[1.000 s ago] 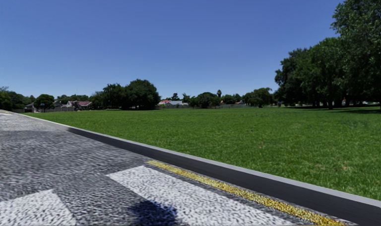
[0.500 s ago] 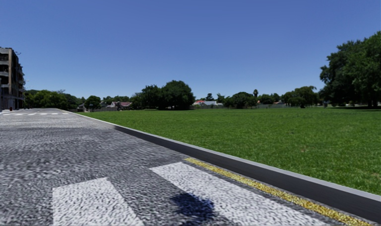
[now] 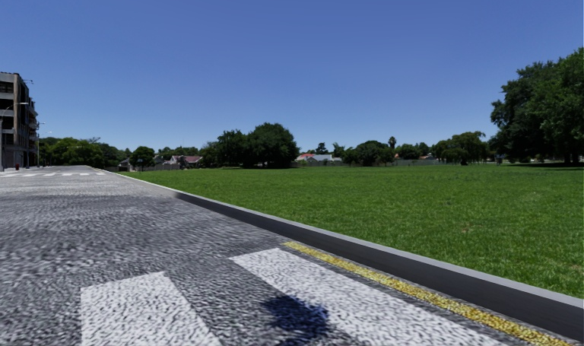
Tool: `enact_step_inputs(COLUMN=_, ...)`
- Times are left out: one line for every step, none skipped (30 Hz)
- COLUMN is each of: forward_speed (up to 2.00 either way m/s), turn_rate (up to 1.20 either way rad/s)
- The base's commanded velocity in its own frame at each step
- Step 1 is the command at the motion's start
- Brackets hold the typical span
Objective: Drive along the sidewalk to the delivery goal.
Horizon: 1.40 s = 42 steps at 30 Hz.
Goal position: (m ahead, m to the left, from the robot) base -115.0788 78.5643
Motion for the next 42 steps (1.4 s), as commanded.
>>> enact_step_inputs(forward_speed=0.06, turn_rate=0.23)
enact_step_inputs(forward_speed=0.14, turn_rate=0.30)
enact_step_inputs(forward_speed=0.14, turn_rate=0.30)
enact_step_inputs(forward_speed=0.30, turn_rate=0.35)
enact_step_inputs(forward_speed=0.35, turn_rate=0.37)
enact_step_inputs(forward_speed=0.37, turn_rate=0.39)
enact_step_inputs(forward_speed=0.37, turn_rate=0.39)
enact_step_inputs(forward_speed=0.37, turn_rate=0.41)
enact_step_inputs(forward_speed=0.37, turn_rate=0.43)
enact_step_inputs(forward_speed=0.37, turn_rate=0.43)
enact_step_inputs(forward_speed=0.37, turn_rate=0.43)
enact_step_inputs(forward_speed=0.37, turn_rate=0.43)
enact_step_inputs(forward_speed=0.37, turn_rate=0.44)
enact_step_inputs(forward_speed=0.37, turn_rate=0.45)
enact_step_inputs(forward_speed=0.37, turn_rate=0.45)
enact_step_inputs(forward_speed=0.37, turn_rate=0.46)
enact_step_inputs(forward_speed=0.37, turn_rate=0.46)
enact_step_inputs(forward_speed=0.37, turn_rate=0.46)
enact_step_inputs(forward_speed=0.37, turn_rate=0.46)
enact_step_inputs(forward_speed=0.37, turn_rate=0.46)
enact_step_inputs(forward_speed=0.37, turn_rate=0.47)
enact_step_inputs(forward_speed=0.37, turn_rate=0.47)
enact_step_inputs(forward_speed=0.37, turn_rate=0.47)
enact_step_inputs(forward_speed=0.37, turn_rate=0.47)
enact_step_inputs(forward_speed=0.37, turn_rate=0.48)
enact_step_inputs(forward_speed=0.37, turn_rate=0.48)
enact_step_inputs(forward_speed=0.37, turn_rate=0.48)
enact_step_inputs(forward_speed=0.37, turn_rate=0.49)
enact_step_inputs(forward_speed=0.37, turn_rate=0.52)
enact_step_inputs(forward_speed=0.37, turn_rate=0.52)
enact_step_inputs(forward_speed=0.37, turn_rate=0.52)
enact_step_inputs(forward_speed=0.37, turn_rate=0.53)
enact_step_inputs(forward_speed=0.38, turn_rate=0.53)
enact_step_inputs(forward_speed=0.38, turn_rate=0.53)
enact_step_inputs(forward_speed=0.39, turn_rate=0.53)
enact_step_inputs(forward_speed=0.42, turn_rate=0.53)
enact_step_inputs(forward_speed=0.46, turn_rate=0.53)
enact_step_inputs(forward_speed=0.50, turn_rate=0.53)
enact_step_inputs(forward_speed=0.50, turn_rate=0.53)
enact_step_inputs(forward_speed=0.51, turn_rate=0.53)
enact_step_inputs(forward_speed=0.51, turn_rate=0.53)
enact_step_inputs(forward_speed=0.52, turn_rate=0.53)
